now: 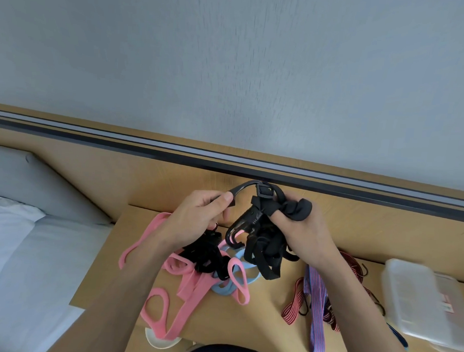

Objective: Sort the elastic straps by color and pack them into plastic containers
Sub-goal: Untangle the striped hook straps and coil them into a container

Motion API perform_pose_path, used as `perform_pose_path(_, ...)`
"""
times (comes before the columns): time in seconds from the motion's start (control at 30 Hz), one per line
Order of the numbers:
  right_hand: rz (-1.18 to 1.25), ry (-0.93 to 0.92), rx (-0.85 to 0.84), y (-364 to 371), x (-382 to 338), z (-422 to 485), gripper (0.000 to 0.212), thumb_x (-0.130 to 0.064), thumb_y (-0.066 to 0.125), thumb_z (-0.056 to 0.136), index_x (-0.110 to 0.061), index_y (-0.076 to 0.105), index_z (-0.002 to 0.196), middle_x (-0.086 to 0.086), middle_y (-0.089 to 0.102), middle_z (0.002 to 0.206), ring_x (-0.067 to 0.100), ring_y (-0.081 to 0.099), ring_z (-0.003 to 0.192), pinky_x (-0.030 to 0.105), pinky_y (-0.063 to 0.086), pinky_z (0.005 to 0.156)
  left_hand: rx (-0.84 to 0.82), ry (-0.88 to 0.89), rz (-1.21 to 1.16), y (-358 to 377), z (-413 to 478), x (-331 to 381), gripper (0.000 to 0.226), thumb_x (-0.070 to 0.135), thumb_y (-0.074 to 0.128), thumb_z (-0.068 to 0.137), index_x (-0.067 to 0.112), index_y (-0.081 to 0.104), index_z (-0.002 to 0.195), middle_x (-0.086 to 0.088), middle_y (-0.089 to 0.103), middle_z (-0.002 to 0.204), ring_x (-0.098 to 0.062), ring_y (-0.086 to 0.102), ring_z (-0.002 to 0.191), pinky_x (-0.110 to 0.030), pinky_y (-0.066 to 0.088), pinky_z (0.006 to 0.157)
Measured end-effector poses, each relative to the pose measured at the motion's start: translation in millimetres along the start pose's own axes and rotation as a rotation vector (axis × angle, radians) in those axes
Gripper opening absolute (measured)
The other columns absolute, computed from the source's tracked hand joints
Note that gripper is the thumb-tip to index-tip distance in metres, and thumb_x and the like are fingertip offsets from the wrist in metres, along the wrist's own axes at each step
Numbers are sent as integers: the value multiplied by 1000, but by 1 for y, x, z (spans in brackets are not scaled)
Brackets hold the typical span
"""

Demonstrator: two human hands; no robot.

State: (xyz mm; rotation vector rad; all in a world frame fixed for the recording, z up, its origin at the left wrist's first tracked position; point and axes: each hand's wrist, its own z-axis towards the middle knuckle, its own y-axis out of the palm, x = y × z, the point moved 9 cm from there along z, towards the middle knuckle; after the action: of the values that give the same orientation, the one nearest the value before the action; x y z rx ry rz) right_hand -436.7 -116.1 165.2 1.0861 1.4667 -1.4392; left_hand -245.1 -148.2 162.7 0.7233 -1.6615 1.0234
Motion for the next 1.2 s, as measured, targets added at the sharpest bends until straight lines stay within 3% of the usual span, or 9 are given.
perform_pose_path(0.13, 86, -14, -51, 2, -6, 0, 22, -34, 68, 92, -13, 67, 88, 13, 65, 78, 15, 58, 70, 38, 47, 65, 2, 1, -15, -1, 0, 3, 58, 42, 40, 106, -8, 54, 80, 10, 34, 49, -8, 29, 46, -13, 33, 49)
perform_pose_path(0.27, 158, -11, -167, 10, -11, 0, 25, -32, 67, 91, -8, 63, 86, 12, 61, 73, 18, 57, 70, 34, 46, 65, 52, 9, 25, -1, 1, 7, 51, 40, 36, 108, 5, 57, 78, 8, 37, 50, -6, 33, 45, -12, 34, 49)
perform_pose_path(0.37, 69, 4, -296, 30, -9, -3, 23, -24, 64, 92, -2, 59, 87, 27, 54, 77, 24, 51, 69, 38, 42, 66, 53, 37, -17, 7, 1, 15, 50, 47, 34, 105, 9, 55, 80, 8, 36, 54, -8, 32, 49, -18, 31, 52)
perform_pose_path(0.43, 4, 25, -345, 44, -3, -6, 22, -17, 63, 94, 3, 57, 89, 25, 51, 72, 23, 46, 66, 36, 39, 64, 58, 60, -35, 10, 2, 21, 50, 51, 32, 104, 13, 53, 80, 2, 37, 61, -12, 33, 55, -23, 34, 55)
perform_pose_path(0.53, -11, 52, -319, 51, 6, -10, 17, -14, 62, 92, 2, 57, 89, 18, 49, 70, 20, 44, 64, 36, 37, 62, 78, 63, -48, 8, 3, 26, 52, 49, 31, 105, 6, 55, 89, -3, 36, 66, -22, 34, 63, -37, 35, 63)
perform_pose_path(0.73, 65, 69, -186, 26, 13, -14, 15, -27, 65, 92, -15, 62, 84, 20, 61, 81, 18, 57, 71, 38, 45, 66, 193, 46, -79, -21, -1, 30, 41, 35, 32, 110, 14, 60, 91, 4, 52, 67, -16, 47, 65, -18, 44, 59)
perform_pose_path(0.97, 118, 21, -79, 8, -2, -14, 28, -47, 68, 86, -20, 66, 94, 14, 64, 98, 30, 67, 90, 50, 54, 81, 233, 17, -138, -40, -1, 51, 34, 31, 46, 107, 16, 72, 91, -2, 63, 79, -28, 68, 79, -45, 59, 79)
perform_pose_path(1.1, 176, -76, -90, 11, -30, -14, 21, -47, 69, 87, -31, 69, 101, 3, 68, 107, 21, 68, 99, 42, 52, 85, 182, 26, -164, -29, 5, 68, 27, 28, 50, 106, 15, 73, 98, -20, 73, 93, -32, 75, 87, -32, 62, 76)
perform_pose_path(1.2, 254, -129, -137, 24, -46, -10, 19, -30, 71, 92, -23, 69, 109, 9, 72, 104, 28, 70, 99, 43, 58, 85, 126, 50, -205, -16, 11, 82, 23, 23, 51, 106, 13, 71, 103, -13, 77, 88, -27, 77, 86, -31, 62, 78)
